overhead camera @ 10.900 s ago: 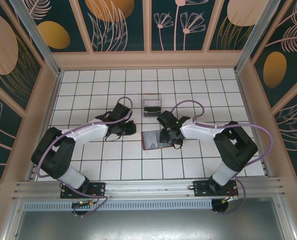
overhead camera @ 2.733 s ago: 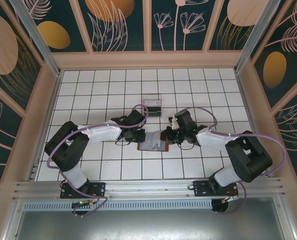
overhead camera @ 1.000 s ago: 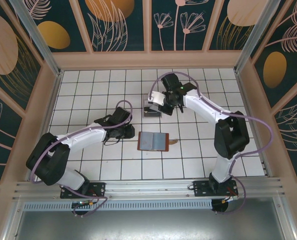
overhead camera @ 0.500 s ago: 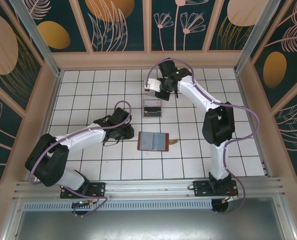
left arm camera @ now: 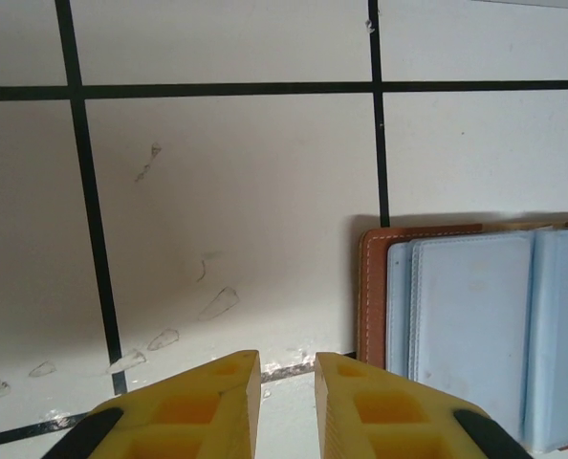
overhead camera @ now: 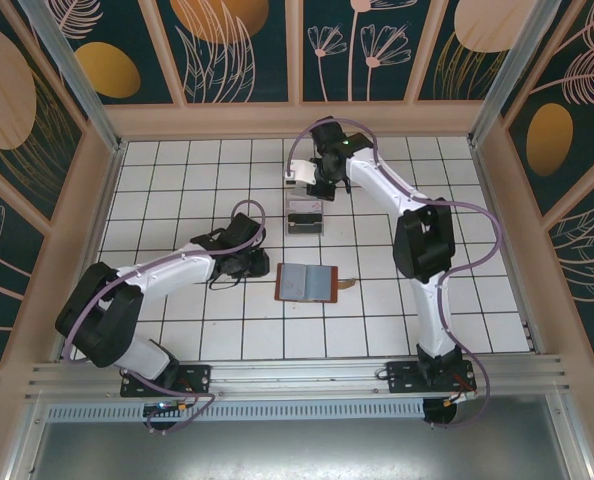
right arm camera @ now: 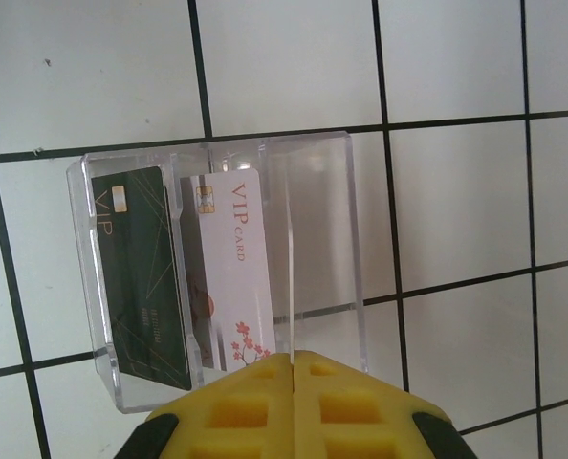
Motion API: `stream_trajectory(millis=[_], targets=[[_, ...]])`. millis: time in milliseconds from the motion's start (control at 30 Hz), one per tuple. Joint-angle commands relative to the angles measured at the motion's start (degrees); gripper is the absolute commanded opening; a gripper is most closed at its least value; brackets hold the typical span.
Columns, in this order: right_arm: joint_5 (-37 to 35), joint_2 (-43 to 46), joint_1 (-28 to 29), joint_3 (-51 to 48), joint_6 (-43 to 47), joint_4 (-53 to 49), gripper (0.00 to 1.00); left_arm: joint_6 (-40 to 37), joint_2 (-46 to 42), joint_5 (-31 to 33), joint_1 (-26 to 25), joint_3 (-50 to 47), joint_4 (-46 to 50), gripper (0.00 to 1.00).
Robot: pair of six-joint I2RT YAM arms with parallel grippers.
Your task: Take the credit cards out of the card holder
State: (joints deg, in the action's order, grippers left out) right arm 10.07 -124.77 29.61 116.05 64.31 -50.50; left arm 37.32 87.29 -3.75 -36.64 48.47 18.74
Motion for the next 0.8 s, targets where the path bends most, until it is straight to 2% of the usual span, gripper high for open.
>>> stream_trajectory(millis=[0, 600, 767], targets=[[-0.7, -2.1, 0.0, 2.9, 1.5, -2.4, 0.00, -0.8, 1.7, 0.6, 0.5, 2.4, 1.6, 0.24], [-1.9, -7.3, 1.3, 5.2, 2.1, -4.2, 0.00, -0.9, 1.9, 0.3, 0.4, 2.3, 1.8, 0.24], [-3.8, -7.3, 1.2, 5.2, 1.6, -2.1, 0.19, -0.9, 1.9, 0.3, 0.4, 2.5, 1.8, 0.24]])
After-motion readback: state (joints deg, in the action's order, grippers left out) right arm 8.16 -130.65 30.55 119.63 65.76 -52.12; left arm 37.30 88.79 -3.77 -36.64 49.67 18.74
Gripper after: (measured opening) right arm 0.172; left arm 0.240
